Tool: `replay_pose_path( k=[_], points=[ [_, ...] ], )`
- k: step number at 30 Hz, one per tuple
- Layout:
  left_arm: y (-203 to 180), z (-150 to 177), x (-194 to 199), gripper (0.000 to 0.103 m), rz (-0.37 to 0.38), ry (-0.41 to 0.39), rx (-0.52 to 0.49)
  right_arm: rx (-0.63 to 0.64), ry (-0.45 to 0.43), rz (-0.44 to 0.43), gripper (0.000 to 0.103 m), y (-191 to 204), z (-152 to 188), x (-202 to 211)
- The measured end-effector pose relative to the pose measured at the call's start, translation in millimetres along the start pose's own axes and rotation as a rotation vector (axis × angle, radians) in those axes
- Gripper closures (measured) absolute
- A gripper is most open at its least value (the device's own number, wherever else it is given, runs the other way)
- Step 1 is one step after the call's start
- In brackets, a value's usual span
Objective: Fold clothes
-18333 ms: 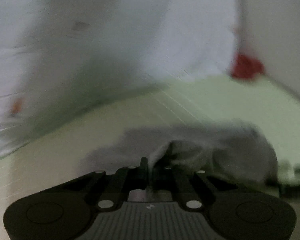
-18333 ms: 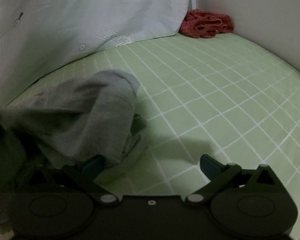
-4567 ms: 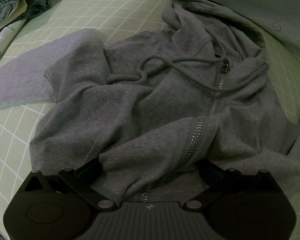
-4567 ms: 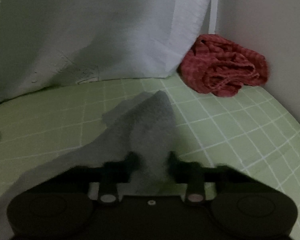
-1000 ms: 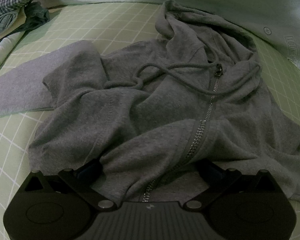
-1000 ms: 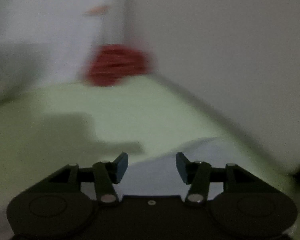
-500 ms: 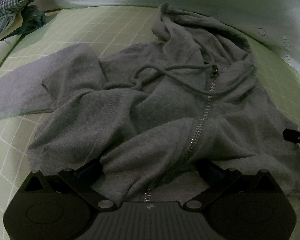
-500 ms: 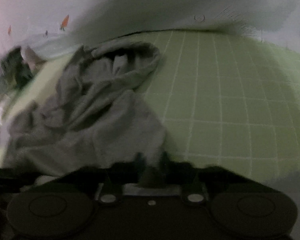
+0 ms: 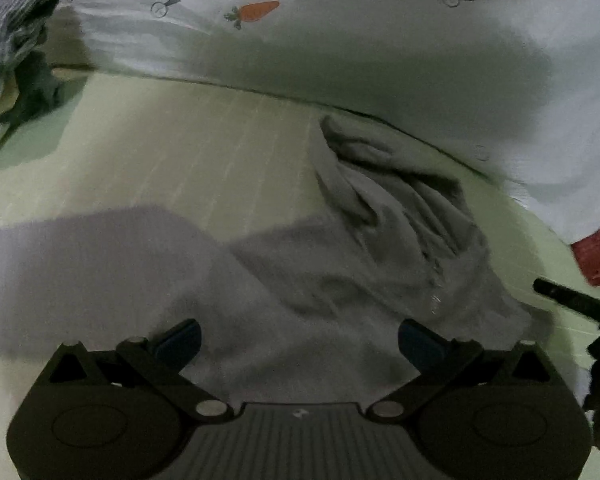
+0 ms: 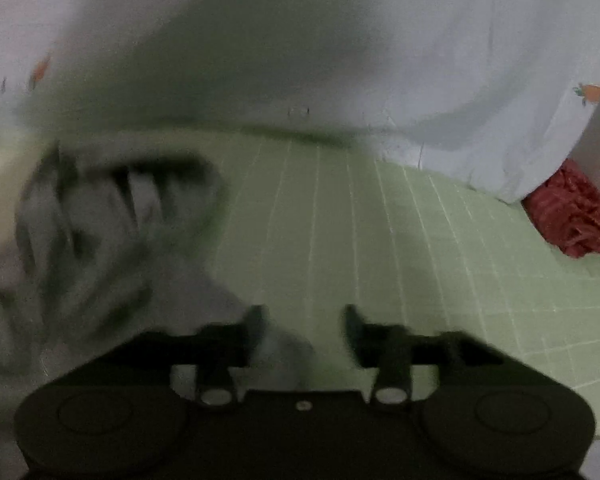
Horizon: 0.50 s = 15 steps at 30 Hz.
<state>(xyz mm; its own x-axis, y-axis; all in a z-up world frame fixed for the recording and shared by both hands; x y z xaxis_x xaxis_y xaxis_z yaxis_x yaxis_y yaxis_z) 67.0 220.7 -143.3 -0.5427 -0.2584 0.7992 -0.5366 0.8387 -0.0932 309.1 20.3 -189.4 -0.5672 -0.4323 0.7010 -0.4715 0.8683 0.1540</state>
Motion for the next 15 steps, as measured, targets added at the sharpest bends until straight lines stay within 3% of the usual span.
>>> replay_pose_path(
  k=[4,7,11,12,13,14,15],
  points=[
    [8,-31,-40,0.000,0.032,-0.004,-0.019,-0.160,0.059,-0.148,0.039,27,-12,-20],
    [5,-56,-72,0.000,0.070,-0.011,-0.019,-0.163,0.118,-0.230,0.034,53,-15,-42],
    [2,-87,-117,0.000,0.078,-0.022,-0.012,-0.076,0.153,-0.189,0.034,77,-14,-73],
    [3,-92,-128,0.000,0.070,-0.015,-0.003,-0.049,0.146,-0.163,0.050,80,-14,-79],
    [2,-96,-136,0.003,0.063,-0.009,-0.008,-0.019,0.126,-0.130,0.059,81,-14,-82],
    [0,-100,-144,0.004,0.055,-0.004,-0.014,0.007,0.109,-0.108,0.082,83,-14,-84],
    [-3,-106,-147,0.030,0.050,-0.034,-0.056,0.029,0.096,-0.103,0.089,86,-15,-86]
  ],
)
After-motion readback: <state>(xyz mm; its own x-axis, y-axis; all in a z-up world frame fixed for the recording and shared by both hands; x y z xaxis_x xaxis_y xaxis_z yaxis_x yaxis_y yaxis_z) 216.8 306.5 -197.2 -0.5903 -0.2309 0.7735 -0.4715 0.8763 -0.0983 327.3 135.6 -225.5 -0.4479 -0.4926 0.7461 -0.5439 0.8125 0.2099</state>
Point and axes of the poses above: each gripper's, at about its wrist camera, not at the fingertips, and x roughly against the way its jaws point, y to its left, z to its underside, the point moved 8 cm from there along -x, roughly the way its jaws point, and after that the axes turned 14 degrees about -x, right-handed, at the moved point
